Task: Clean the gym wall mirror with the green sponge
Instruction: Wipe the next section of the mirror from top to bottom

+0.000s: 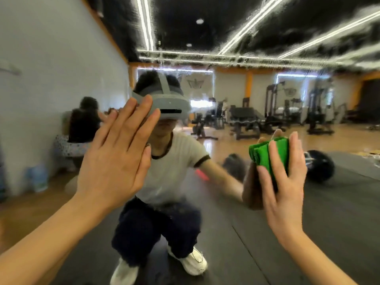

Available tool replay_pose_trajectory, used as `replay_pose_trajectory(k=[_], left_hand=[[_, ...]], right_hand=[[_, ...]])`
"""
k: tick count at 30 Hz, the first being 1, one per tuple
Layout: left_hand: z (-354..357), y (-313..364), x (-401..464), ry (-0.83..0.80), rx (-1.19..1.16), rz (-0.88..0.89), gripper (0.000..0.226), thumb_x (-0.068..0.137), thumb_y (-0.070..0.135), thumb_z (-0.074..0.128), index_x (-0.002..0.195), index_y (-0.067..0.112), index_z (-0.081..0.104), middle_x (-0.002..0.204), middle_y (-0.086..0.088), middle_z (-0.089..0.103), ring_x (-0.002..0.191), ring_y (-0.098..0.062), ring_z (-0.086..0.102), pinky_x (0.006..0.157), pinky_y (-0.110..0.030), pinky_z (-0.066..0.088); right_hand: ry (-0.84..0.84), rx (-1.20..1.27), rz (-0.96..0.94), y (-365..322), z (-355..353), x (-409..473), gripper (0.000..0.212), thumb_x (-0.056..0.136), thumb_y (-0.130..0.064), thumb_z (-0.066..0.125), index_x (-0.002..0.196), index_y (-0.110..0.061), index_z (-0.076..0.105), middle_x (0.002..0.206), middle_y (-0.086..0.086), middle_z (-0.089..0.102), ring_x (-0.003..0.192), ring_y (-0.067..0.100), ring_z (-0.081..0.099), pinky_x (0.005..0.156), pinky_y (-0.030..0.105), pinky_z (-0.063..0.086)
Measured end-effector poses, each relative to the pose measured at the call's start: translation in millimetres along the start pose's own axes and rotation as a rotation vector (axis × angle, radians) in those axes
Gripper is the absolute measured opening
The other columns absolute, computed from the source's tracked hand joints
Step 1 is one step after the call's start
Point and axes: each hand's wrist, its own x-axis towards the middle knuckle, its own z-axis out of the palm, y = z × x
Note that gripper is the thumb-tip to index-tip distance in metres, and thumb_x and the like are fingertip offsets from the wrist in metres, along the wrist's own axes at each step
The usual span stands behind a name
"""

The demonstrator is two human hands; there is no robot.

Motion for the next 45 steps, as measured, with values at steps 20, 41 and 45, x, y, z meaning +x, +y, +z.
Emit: replay_pose_trajectory(k=[20, 41, 45], left_hand=[[-25, -30, 3, 0.046, -0.184, -0.116, 0.064, 0.098, 0.025, 0.041, 0.156, 0.003, 0.027, 0.165, -0.014, 0.021, 0.156, -0.012, 0.004, 0.127, -0.033, 0.001], [-15, -40, -6, 0.068, -0.093, -0.127, 0.061, 0.102, 0.026, 0.035, 0.155, -0.002, 0.029, 0.164, -0.019, 0.025, 0.153, -0.029, 0.018, 0.127, -0.035, 0.006], [-16, -41, -6, 0.045, -0.087, -0.131, 0.061, 0.102, 0.025, 0.035, 0.156, -0.001, 0.027, 0.164, -0.019, 0.025, 0.153, -0.030, 0.019, 0.128, -0.035, 0.005]], right_hand=[[0.011, 0.073, -0.314, -76, 41, 120, 0.051, 0.105, -0.022, 0.048, 0.145, 0.008, 0.043, 0.155, 0.027, 0.036, 0.148, 0.043, 0.024, 0.127, 0.041, 0.002], [-0.327, -0.112, -0.860, -86, 58, 25, 0.046, 0.109, -0.019, 0.041, 0.152, -0.005, 0.034, 0.162, 0.014, 0.028, 0.153, 0.029, 0.018, 0.126, 0.042, 0.007], [-0.598, -0.154, -0.967, -73, 34, 45, 0.042, 0.111, -0.017, 0.032, 0.153, -0.012, 0.038, 0.162, 0.003, 0.029, 0.151, 0.026, 0.022, 0.125, 0.045, 0.020]])
